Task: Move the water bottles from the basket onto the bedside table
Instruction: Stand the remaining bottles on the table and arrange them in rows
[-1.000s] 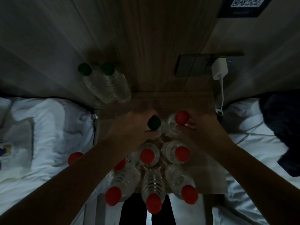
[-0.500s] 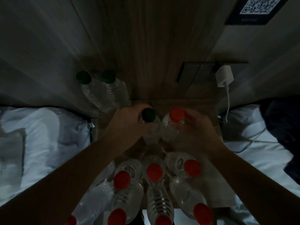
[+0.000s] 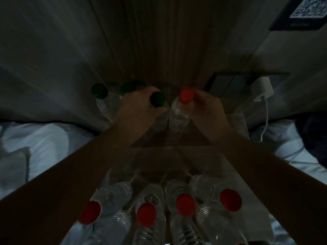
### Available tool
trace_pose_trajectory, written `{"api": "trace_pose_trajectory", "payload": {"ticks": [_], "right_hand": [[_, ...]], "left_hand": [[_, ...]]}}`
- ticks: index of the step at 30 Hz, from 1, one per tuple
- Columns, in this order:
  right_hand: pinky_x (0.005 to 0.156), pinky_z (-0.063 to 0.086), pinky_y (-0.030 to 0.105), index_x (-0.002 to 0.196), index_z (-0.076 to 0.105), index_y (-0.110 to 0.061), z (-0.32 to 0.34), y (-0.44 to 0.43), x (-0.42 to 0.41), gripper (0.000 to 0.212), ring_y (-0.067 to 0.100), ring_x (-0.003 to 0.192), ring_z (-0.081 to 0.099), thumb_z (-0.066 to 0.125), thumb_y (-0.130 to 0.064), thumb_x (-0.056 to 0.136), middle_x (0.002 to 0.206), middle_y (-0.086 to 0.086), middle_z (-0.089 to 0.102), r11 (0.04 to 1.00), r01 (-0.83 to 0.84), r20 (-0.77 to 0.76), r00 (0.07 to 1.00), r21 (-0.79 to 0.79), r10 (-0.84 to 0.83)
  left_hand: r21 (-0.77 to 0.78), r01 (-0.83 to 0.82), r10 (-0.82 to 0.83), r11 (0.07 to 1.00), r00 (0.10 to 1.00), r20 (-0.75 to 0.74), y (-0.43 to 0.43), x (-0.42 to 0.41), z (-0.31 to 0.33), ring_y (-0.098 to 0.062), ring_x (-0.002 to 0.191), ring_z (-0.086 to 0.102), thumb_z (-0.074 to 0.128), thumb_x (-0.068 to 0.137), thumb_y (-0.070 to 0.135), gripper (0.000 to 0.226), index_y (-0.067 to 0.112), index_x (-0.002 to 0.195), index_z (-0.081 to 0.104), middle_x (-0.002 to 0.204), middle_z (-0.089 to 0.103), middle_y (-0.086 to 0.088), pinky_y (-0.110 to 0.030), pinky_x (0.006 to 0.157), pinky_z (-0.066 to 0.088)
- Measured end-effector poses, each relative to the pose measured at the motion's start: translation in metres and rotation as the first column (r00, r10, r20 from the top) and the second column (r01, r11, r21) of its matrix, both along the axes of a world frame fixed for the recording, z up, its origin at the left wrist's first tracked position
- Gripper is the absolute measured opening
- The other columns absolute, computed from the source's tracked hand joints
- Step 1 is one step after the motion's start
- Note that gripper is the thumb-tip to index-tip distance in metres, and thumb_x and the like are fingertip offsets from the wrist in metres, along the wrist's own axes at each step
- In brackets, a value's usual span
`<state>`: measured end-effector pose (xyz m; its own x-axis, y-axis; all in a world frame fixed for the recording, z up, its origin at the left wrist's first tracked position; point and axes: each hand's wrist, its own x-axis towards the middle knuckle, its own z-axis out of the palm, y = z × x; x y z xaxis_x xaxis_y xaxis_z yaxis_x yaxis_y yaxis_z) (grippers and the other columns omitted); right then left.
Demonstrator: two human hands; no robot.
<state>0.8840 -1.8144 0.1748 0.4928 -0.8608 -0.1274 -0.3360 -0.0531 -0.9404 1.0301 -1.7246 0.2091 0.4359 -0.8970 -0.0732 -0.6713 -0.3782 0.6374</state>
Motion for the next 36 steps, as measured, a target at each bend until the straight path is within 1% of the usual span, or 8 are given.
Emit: {"api": "trace_pose_trajectory", "payload": {"ticks": [9, 14, 19, 23, 26, 30, 34, 36], "right_hand": [[0.076, 0.047, 0.013, 0.114, 0.064, -0.02, -0.011, -0.011, 0.013, 0.036, 0.008, 0.095, 0.062, 0.074, -0.023, 0.079, 0.099, -0.006, 0.066, 0.999, 0.026, -0.036, 0.999, -0.038, -0.027], [0.083, 0.052, 0.03, 0.113, 0.06, -0.02, -0.019, -0.01, 0.012, 0.04, 0.013, 0.1, 0.063, 0.072, -0.036, 0.078, 0.109, -0.001, 0.066, 0.996, 0.05, -0.085, 0.995, -0.069, -0.056], [0.085, 0.054, 0.038, 0.127, 0.048, -0.021, -0.035, -0.003, 0.009, 0.071, 0.01, 0.1, 0.062, 0.075, -0.052, 0.069, 0.116, -0.008, 0.061, 0.994, -0.006, -0.269, 0.962, 0.112, 0.037], [0.1, 0.047, 0.043, 0.135, 0.044, -0.026, -0.06, 0.029, 0.01, 0.099, 0.022, 0.122, 0.052, 0.078, -0.059, 0.047, 0.139, 0.002, 0.048, 0.914, -0.007, -0.3, 0.944, 0.405, 0.14], [0.09, 0.051, 0.035, 0.144, 0.033, -0.018, -0.071, 0.038, 0.026, 0.101, 0.026, 0.124, 0.05, 0.084, -0.043, 0.06, 0.147, 0.007, 0.039, 0.867, 0.094, -0.314, 0.946, 0.489, 0.075], [0.09, 0.046, 0.032, 0.145, 0.026, -0.011, -0.076, 0.04, 0.049, 0.128, 0.023, 0.115, 0.055, 0.088, -0.054, 0.042, 0.135, 0.006, 0.052, 0.857, 0.199, -0.321, 0.946, 0.475, -0.041], [0.083, 0.035, 0.027, 0.146, 0.017, -0.006, -0.081, 0.037, 0.059, 0.104, 0.028, 0.124, 0.046, 0.078, -0.042, 0.071, 0.14, 0.009, 0.041, 0.864, 0.298, -0.441, 0.892, 0.406, -0.1], [0.078, 0.037, 0.024, 0.144, 0.019, -0.003, -0.08, 0.038, 0.061, 0.096, 0.025, 0.112, 0.052, 0.075, -0.041, 0.075, 0.132, 0.01, 0.047, 0.876, 0.319, -0.468, 0.875, 0.361, -0.126]], "left_hand": [[0.025, -0.033, 0.031, 0.999, 0.996, 0.079, -0.019, 0.005, -0.004, -0.023, 0.102, 0.057, 0.069, 0.081, 0.024, 0.037, 0.012, 0.114, 0.056, 0.112, 0.062, -0.008, -0.025, 0.077, 0.039], [0.033, 0.013, -0.019, 0.999, 0.98, 0.197, -0.009, 0.001, -0.003, -0.026, 0.115, 0.054, 0.068, 0.083, 0.029, 0.051, 0.019, 0.128, 0.046, 0.126, 0.055, -0.007, -0.037, 0.091, 0.048], [-0.061, 0.03, -0.009, 0.998, 0.947, 0.32, 0.048, 0.002, 0.008, -0.027, 0.102, 0.057, 0.069, 0.081, 0.034, 0.046, 0.017, 0.12, 0.052, 0.12, 0.056, -0.008, -0.032, 0.08, 0.045], [0.416, -0.106, 0.117, 0.903, 0.993, 0.0, 0.079, 0.033, -0.022, -0.028, 0.098, 0.059, 0.067, 0.081, 0.037, 0.041, 0.013, 0.112, 0.055, 0.11, 0.061, -0.009, -0.045, 0.087, 0.05], [0.615, -0.164, 0.512, 0.771, 0.735, -0.445, 0.074, 0.043, -0.036, -0.025, 0.11, 0.054, 0.068, 0.081, 0.036, 0.053, 0.019, 0.126, 0.045, 0.122, 0.055, -0.005, -0.039, 0.09, 0.047], [0.598, -0.264, 0.62, 0.756, 0.581, -0.527, 0.058, 0.054, -0.067, -0.029, 0.119, 0.051, 0.077, 0.063, 0.055, 0.088, 0.024, 0.136, 0.037, 0.137, 0.049, -0.005, -0.041, 0.086, 0.048], [0.563, -0.389, 0.679, 0.729, 0.517, -0.522, 0.042, 0.066, -0.119, -0.027, 0.117, 0.052, 0.075, 0.007, 0.069, 0.151, 0.023, 0.143, 0.025, 0.139, 0.046, -0.003, -0.031, 0.062, 0.048], [0.509, -0.432, 0.667, 0.744, 0.524, -0.529, 0.037, 0.063, -0.117, -0.029, 0.12, 0.05, 0.072, 0.012, 0.069, 0.148, 0.023, 0.143, 0.022, 0.14, 0.044, -0.005, -0.041, 0.08, 0.053]]}}
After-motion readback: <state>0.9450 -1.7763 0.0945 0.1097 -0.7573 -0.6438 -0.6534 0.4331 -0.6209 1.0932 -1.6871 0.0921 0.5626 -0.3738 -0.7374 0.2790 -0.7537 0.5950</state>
